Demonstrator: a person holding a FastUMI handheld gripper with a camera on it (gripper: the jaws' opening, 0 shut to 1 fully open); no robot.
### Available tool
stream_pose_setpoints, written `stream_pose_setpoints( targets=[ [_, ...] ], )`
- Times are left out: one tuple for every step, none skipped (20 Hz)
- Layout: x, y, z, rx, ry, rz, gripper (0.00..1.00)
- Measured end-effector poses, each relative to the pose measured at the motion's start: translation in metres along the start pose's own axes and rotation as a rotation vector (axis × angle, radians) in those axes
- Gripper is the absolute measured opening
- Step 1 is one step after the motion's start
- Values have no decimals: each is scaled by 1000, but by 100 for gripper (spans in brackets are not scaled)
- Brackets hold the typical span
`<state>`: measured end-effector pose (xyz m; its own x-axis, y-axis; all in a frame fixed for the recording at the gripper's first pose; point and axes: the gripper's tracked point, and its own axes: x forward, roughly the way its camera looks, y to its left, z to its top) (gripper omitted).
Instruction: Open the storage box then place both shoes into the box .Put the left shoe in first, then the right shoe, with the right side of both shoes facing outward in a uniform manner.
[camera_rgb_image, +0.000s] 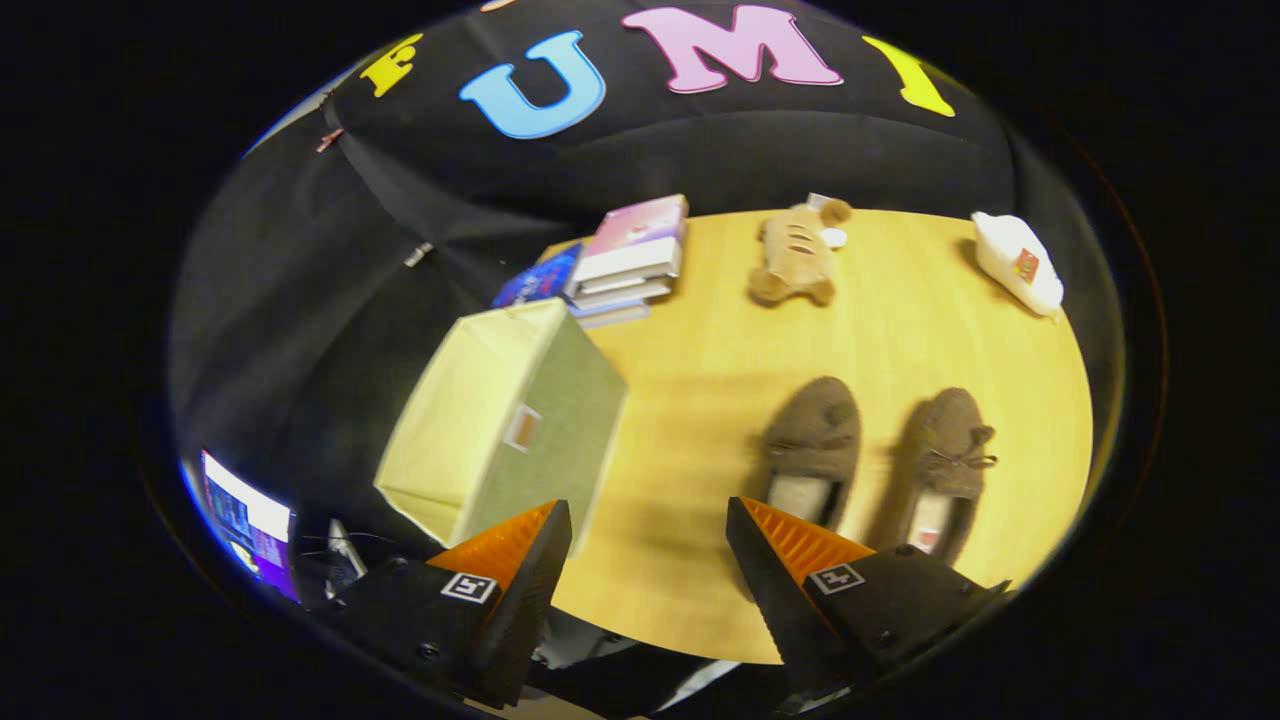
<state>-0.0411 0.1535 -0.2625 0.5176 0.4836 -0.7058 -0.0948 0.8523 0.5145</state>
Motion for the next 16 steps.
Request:
stream_pose_setpoints(
  targets=[
    [4, -17, -6, 2, 8, -46, 97],
    [9, -32, -11, 4, 8, -84, 97],
    [17, -45, -14, 9, 10, -121, 96],
    [24, -59, -18, 11, 12, -151, 96],
    [23, -67, -22, 5, 19, -185, 96],
    [30, -81, -25, 2, 27, -216, 95],
    [36, -90, -29, 6, 34, -234, 94],
    [43, -93, -29, 15, 34, -239, 93],
    [49, -97, -27, 22, 30, -248, 90],
    [55, -100, -24, 22, 22, -256, 87],
    [63, -103, -21, 18, 16, -267, 84],
    [69, -105, -18, 16, 13, -277, 82],
    [76, -108, -17, 19, 13, -288, 80],
    [82, -110, -16, 24, 14, -298, 79],
    [89, -113, -15, 25, 14, -306, 75],
    [93, -115, -15, 27, 16, -320, 72]
  ],
)
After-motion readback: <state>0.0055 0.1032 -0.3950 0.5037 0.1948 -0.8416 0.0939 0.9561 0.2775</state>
